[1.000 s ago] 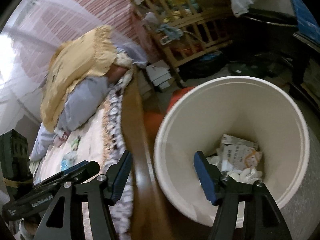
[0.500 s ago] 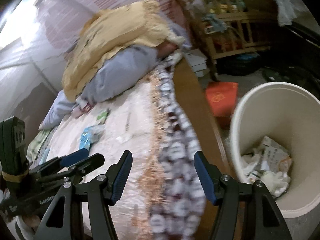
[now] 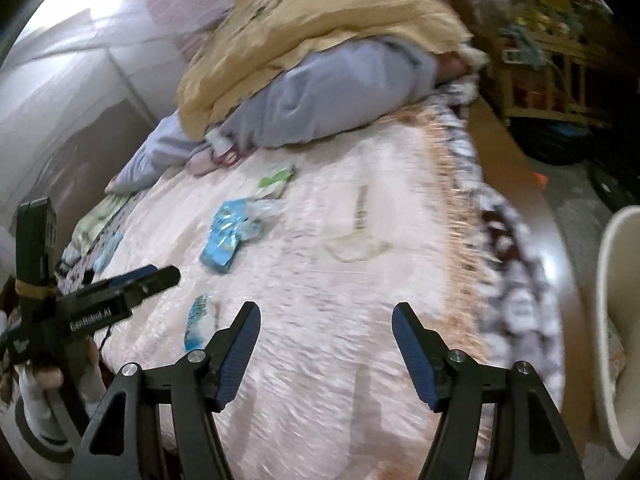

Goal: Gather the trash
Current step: 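Move both open tools back over the trash on the bed, then grasp the blue snack packet with the left tool while the right grasps the clear wrapper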

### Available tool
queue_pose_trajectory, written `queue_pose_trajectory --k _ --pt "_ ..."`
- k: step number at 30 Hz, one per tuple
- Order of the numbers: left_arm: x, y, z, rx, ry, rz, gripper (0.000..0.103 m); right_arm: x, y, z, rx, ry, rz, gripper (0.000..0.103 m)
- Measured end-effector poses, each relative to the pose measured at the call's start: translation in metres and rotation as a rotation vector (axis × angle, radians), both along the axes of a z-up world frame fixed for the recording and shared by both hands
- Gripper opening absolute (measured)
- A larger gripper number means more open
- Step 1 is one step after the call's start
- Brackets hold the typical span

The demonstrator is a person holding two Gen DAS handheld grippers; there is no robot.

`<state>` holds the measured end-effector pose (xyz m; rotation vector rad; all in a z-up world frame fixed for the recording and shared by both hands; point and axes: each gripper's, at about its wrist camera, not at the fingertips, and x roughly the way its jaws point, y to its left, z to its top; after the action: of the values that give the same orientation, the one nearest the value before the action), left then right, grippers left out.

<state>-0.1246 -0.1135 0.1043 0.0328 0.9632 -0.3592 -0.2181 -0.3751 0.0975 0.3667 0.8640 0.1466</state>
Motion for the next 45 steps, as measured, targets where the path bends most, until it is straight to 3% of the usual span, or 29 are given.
queue_pose_trajectory --k 9,20,21,25,28,35,37,39,40,43,45 --pt "0.021 0.056 -0.019 -0.039 0.058 0.083 0.059 0.076 0.062 -0.017 0.019 0.017 0.141 0.066" --pt "0.059 0.061 -0.038 -0.168 0.110 0.057 0.059 0.172 0.095 -0.049 0.033 0.033 0.132 0.066" --pt "0.063 0.060 -0.039 -0.173 0.108 0.055 0.060 0.176 0.095 -0.051 0.039 0.036 0.127 0.063" --pt "0.083 0.048 -0.046 -0.185 0.109 0.043 0.060 0.192 0.096 -0.064 0.063 0.070 0.134 0.029" --pt "0.098 0.037 -0.054 -0.170 0.118 0.026 0.061 0.186 0.091 -0.062 0.055 0.048 0.132 0.019" --pt "0.118 0.023 -0.074 -0.131 0.120 0.024 0.059 0.143 0.063 -0.035 0.054 -0.014 0.119 0.018" --pt "0.116 0.022 -0.073 -0.135 0.111 0.025 0.044 0.134 0.058 -0.033 0.067 -0.017 0.116 0.018" --pt "0.114 0.022 -0.068 -0.141 0.107 0.022 0.017 0.133 0.059 -0.036 0.082 -0.002 0.125 0.018" --pt "0.112 0.023 -0.066 -0.139 0.116 0.023 0.010 0.134 0.060 -0.038 0.083 0.006 0.117 0.020" --pt "0.105 0.032 -0.061 -0.155 0.125 0.031 0.010 0.141 0.067 -0.041 0.083 0.016 0.108 0.036" --pt "0.101 0.038 -0.058 -0.158 0.122 0.028 0.010 0.148 0.075 -0.042 0.077 0.016 0.116 0.041"
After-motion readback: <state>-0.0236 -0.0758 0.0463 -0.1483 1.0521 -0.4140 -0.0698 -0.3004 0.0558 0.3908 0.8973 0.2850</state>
